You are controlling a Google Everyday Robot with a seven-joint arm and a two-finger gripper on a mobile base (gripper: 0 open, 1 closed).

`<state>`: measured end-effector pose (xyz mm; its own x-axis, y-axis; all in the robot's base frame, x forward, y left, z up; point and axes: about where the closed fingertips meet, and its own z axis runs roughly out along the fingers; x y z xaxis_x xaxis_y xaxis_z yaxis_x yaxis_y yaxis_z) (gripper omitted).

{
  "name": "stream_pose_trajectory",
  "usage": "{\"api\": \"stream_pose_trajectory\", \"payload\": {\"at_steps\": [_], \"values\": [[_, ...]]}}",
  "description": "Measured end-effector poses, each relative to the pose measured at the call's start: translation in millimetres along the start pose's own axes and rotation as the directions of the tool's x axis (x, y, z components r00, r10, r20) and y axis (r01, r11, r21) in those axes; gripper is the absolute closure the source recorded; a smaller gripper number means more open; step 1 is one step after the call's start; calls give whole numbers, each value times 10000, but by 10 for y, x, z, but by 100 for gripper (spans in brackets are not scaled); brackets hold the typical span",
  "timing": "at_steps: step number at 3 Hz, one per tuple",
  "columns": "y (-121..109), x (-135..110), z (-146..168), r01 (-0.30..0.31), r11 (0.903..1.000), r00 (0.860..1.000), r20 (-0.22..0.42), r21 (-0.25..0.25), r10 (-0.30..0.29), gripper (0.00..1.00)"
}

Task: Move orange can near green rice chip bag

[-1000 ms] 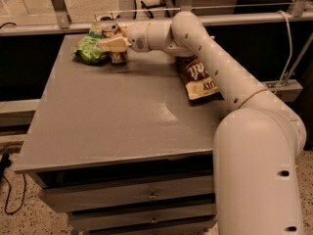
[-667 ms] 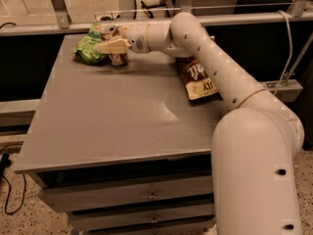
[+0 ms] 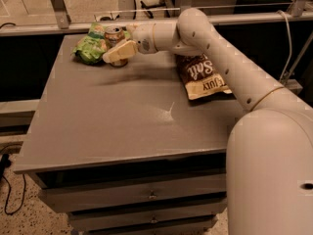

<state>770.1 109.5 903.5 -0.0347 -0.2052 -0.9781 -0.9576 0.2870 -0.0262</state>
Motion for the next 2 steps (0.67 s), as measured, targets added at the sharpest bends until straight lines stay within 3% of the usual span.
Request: {"api": "stream_pose_trajectory", "payload": {"at_steps": [1, 2], "values": [[129, -101, -313, 309, 9994, 9986, -438, 159, -301, 0], [306, -230, -830, 889, 9955, 9931, -793, 331, -861, 0]]}}
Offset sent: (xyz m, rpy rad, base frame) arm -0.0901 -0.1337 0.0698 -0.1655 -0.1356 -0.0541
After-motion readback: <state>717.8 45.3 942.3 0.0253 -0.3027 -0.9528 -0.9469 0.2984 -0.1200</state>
